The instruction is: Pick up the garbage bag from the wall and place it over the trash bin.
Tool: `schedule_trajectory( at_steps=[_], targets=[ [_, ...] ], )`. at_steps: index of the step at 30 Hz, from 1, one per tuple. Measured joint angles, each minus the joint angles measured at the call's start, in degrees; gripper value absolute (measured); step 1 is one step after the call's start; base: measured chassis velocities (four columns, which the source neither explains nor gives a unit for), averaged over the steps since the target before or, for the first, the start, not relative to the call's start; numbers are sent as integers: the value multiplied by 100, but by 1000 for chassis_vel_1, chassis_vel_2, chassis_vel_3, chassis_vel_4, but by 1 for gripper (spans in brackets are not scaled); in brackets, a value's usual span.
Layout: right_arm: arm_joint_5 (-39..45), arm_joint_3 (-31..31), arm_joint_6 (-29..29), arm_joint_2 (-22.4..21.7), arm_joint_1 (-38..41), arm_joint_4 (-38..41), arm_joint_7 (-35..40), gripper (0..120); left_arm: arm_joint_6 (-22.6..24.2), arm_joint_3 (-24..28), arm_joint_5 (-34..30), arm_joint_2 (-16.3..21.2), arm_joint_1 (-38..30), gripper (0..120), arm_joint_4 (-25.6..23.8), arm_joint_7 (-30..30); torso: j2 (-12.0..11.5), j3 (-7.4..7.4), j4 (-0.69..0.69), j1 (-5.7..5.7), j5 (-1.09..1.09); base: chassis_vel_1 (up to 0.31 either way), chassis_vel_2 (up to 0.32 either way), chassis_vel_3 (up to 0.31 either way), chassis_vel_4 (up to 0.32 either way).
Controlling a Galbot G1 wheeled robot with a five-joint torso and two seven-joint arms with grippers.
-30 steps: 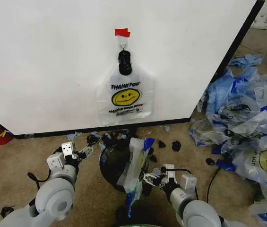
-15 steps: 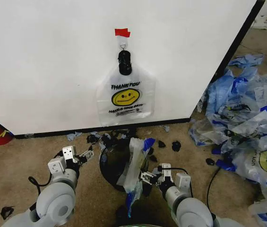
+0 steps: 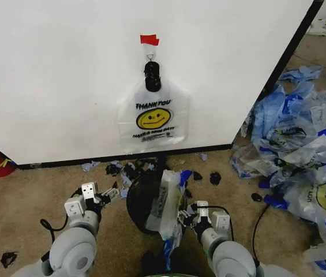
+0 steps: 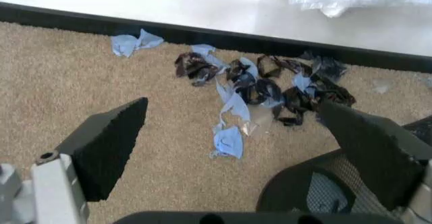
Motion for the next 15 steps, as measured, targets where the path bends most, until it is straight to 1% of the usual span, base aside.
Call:
schedule_trajectory(
  at_steps=[5,6,7,11,12,15],
  targets=[
    [-9,67,10,-65,-69,-2,2,22,-6,89,60,-33,-48,100,14,7,0,0,-1,0,0,0,0,0,0],
    [-13,84,15,-75,-92,-2,-3,19,-10,105,67,-38,-61,100,20,8,0,0,-1,0,1,0,0,0,0],
    [-13,84,15,-75,-92,-2,-3,19,-10,105,67,-38,-61,100,20,8,0,0,-1,0,1,0,0,0,0],
    [-23,140,35,-97,-179,23,-39,3,-20,149,81,-62,-85,100,33,6,0,0,-1,0,1,0,0,0,0],
    [-25,141,52,-94,-195,34,-47,1,-21,156,86,-65,-85,100,31,6,0,0,1,0,2,0,0,0,0],
    [-33,158,83,-92,-211,33,-62,1,-23,174,93,-68,-84,100,22,6,0,0,0,0,-1,0,0,0,0]
  ],
)
